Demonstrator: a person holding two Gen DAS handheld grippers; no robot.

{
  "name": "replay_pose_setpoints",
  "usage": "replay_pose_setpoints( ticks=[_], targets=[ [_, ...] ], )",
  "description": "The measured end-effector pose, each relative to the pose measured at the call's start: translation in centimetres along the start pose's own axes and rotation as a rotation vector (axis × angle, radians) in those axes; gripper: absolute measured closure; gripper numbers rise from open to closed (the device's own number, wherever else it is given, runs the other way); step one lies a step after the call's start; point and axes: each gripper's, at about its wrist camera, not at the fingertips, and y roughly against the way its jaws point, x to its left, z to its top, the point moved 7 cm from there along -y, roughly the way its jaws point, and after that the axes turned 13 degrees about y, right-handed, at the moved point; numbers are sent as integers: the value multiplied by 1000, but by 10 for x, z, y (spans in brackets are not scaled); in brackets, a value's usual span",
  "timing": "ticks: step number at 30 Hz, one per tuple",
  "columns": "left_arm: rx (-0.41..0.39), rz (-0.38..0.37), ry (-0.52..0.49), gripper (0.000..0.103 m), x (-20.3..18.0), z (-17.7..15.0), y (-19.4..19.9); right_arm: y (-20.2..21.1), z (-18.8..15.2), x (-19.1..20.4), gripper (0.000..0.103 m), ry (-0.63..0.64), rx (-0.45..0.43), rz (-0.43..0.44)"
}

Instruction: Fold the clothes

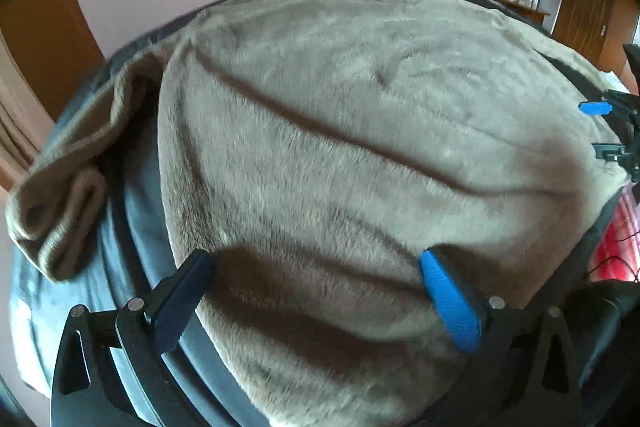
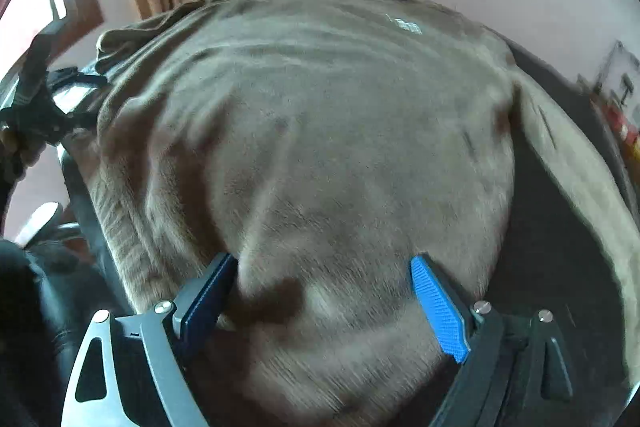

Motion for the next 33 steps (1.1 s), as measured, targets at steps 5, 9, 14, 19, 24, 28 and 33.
replay_pose_setpoints(
  ticks=[5, 9, 14, 19, 24, 28, 33],
  targets=[
    [11, -23, -16, 0, 0, -2, -1, 6, -14, -8, 13, -18, 49, -13],
    [9, -20, -33, 0, -1, 6, 0, 8, -9, -7, 13, -5, 78, -19],
    [-63, -29, -26, 0, -2, 34, 12, 37, 31, -2, 13, 70, -31, -41],
    [-35, -43, -18, 0, -9, 44, -6, 27, 68, -7, 12, 90, -92, 50],
    [34, -56, 6, 0, -1, 26, -22, -20, 49, -12, 11, 120, 63, 85],
    [47, -70, -6, 0, 5, 15, -16, -20, 23, -18, 1, 111, 122, 112],
    [62, -22, -93, 0, -1, 20, -13, -16, 15, -17, 1, 107, 166, 106]
  ],
)
